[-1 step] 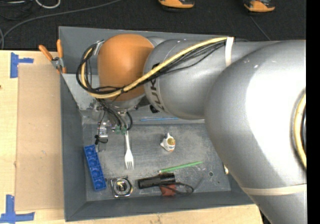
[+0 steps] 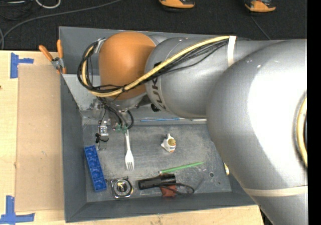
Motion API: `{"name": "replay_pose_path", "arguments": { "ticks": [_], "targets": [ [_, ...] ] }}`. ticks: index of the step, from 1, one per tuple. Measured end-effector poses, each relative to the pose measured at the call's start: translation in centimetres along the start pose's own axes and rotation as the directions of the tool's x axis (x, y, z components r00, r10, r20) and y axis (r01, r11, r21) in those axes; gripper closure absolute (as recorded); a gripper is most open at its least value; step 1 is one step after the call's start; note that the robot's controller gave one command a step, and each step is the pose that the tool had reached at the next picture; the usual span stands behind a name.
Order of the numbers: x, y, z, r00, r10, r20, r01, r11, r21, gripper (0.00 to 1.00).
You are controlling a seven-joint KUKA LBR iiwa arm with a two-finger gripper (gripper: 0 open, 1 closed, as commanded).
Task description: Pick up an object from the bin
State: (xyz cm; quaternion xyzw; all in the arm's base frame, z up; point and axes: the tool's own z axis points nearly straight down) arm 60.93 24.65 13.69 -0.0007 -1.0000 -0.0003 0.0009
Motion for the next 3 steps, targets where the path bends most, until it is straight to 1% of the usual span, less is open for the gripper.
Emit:
{"name": "replay_pose_path", "arguments": {
  "ticks": [1,2,3],
  "targets": [
    [2.4,-3.9,5.9,0.904,-0.428,-0.003,0.428,0.904,-0.001,0.0],
    [2.2,-5.7,6.7,0.777,-0.629,0.002,0.629,0.777,0.0,0.0],
    [3.8,-10.6,4.0,0.811,-0.585,-0.008,0.585,0.811,-0.005,0.0]
  ]
}}
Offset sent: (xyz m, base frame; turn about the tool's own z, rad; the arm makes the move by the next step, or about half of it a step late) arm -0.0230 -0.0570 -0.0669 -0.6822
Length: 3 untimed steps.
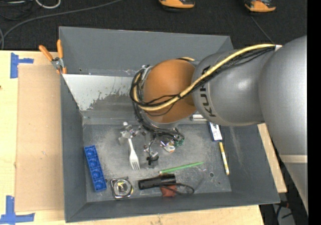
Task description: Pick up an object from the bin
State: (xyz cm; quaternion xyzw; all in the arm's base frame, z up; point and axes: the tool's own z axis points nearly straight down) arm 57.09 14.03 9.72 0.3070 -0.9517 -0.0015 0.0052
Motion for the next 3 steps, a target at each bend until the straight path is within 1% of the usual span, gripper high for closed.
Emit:
{"name": "replay_pose_path", "arguments": {
  "ticks": [1,2,3],
  "targets": [
    [-0.9,-0.7,1.3,0.952,-0.306,0.007,0.306,0.952,0.004,0.0],
    [-1.0,-0.7,2.6,0.938,-0.347,0.004,0.347,0.938,0.003,1.0],
    [-1.0,-0.8,2.6,0.938,-0.347,0.004,0.347,0.938,0.003,1.0]
  ]
}}
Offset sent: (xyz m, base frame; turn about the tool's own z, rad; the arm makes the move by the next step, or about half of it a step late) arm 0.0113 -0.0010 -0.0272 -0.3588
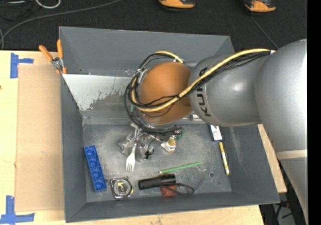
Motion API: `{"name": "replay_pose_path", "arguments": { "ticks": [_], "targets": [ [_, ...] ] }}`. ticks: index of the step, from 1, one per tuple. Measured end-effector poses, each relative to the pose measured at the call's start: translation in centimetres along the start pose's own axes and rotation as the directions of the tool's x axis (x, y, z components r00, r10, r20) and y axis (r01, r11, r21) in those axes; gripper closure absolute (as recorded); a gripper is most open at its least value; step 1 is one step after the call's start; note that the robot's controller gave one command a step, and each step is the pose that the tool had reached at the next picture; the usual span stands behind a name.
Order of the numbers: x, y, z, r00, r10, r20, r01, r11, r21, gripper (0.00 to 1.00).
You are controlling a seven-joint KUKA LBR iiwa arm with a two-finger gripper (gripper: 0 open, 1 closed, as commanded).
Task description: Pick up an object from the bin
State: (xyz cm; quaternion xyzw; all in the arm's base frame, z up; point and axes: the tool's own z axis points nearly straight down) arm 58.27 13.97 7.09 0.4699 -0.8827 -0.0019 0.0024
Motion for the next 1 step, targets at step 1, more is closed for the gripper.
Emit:
{"name": "replay_pose_path", "arguments": {
  "ticks": [1],
  "targets": [
    [0.03,0.05,-0.43,1.0,0.002,0.0,-0.002,1.0,-0.001,1.0]
  ]
}}
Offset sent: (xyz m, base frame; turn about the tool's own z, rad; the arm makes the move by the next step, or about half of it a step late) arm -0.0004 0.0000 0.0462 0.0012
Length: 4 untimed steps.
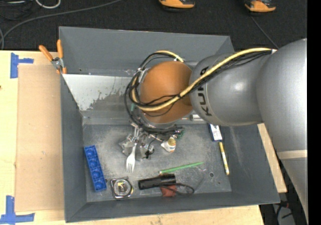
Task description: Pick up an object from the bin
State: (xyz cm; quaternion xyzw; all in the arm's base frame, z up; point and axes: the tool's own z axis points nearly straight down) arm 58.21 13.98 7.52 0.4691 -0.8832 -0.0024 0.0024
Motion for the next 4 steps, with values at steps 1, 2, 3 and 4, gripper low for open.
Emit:
{"name": "replay_pose_path", "arguments": {
  "ticks": [1,2,3,4],
  "targets": [
    [0.0,0.1,-1.6,1.0,0.001,-0.002,-0.001,1.0,-0.003,1.0],
    [-0.1,0.1,-3.3,1.0,0.004,0.002,-0.004,1.0,-0.001,1.0],
    [0.0,0.3,-7.1,1.0,0.005,-0.001,-0.005,1.0,-0.006,1.0],
    [0.0,0.4,-10.8,1.0,0.007,-0.001,-0.007,1.0,-0.007,1.0]
  ]
}}
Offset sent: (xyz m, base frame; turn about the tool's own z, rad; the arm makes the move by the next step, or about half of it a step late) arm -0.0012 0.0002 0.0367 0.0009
